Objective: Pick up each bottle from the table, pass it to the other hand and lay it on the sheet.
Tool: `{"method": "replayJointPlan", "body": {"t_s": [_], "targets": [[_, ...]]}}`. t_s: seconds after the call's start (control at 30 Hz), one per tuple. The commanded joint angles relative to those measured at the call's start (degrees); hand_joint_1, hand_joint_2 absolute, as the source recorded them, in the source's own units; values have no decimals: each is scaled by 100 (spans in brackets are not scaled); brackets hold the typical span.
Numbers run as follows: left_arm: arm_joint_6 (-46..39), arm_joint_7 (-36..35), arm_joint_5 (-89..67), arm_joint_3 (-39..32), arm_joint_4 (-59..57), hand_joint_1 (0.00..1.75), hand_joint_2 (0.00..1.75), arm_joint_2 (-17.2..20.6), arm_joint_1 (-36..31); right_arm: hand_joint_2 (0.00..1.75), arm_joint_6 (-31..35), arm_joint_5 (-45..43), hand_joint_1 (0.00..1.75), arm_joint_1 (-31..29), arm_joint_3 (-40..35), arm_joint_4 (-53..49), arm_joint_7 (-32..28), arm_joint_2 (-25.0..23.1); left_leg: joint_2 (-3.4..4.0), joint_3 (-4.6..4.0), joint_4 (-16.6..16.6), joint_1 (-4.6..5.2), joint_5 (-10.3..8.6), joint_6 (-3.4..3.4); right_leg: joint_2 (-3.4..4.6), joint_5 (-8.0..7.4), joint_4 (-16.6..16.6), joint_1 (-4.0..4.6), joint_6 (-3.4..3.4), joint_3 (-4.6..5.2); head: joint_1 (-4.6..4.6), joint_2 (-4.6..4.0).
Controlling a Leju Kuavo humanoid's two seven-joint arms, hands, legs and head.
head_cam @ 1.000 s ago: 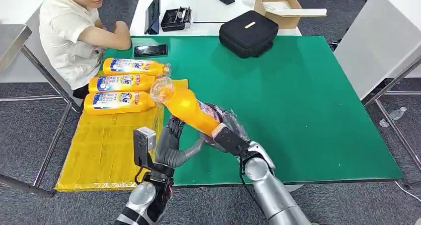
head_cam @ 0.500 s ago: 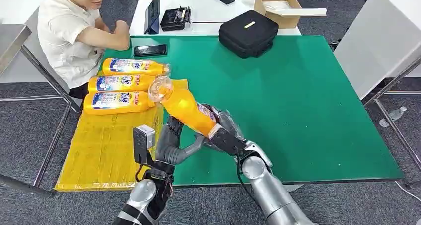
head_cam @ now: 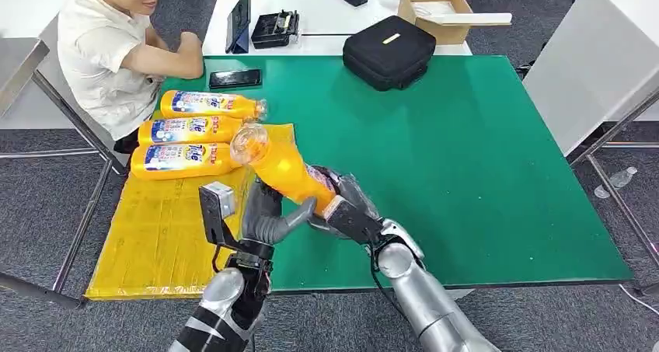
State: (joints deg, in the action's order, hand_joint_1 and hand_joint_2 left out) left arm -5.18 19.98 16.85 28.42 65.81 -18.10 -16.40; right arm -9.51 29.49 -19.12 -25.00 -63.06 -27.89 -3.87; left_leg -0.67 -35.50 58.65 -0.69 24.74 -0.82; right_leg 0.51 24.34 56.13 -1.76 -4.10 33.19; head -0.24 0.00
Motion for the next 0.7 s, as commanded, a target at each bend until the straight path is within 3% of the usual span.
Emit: {"method": "replayJointPlan", "body": {"t_s": [0.03,0.37,0.4,0.43,0.47,0.7], "targets": [[-149,17,496,-307,-671,0,175,-190,-665,175,44,15,175,-503,-454,675,-55,102,5,7,4,-2,0,-1,-3,-1,1,5,17,-9,-2,0],[12,38,839,-80,-943,0,175,-190,-723,175,82,-5,175,-593,-477,912,-143,104,0,12,-1,0,1,-2,-5,2,-3,4,15,-16,0,0],[31,38,849,-92,-959,7,175,-190,-732,175,83,-1,175,-608,-483,932,-148,105,-1,6,-2,0,-1,-1,-4,0,-2,2,11,-10,2,0],[102,1,903,-97,-999,42,175,-190,-742,175,97,28,175,-638,-517,983,-161,101,4,29,-2,-2,6,-1,-8,7,-5,9,30,-34,0,0],[130,-11,913,-92,-1023,175,175,-190,-746,175,92,25,175,-649,-526,995,-181,95,1,12,-2,1,0,-2,-4,2,-2,3,15,-15,0,0],[183,-16,804,-1,-1134,175,175,-190,-761,175,106,-18,175,-652,-505,972,-223,96,4,14,0,0,1,-2,-3,2,-2,4,20,-18,0,0]]}}
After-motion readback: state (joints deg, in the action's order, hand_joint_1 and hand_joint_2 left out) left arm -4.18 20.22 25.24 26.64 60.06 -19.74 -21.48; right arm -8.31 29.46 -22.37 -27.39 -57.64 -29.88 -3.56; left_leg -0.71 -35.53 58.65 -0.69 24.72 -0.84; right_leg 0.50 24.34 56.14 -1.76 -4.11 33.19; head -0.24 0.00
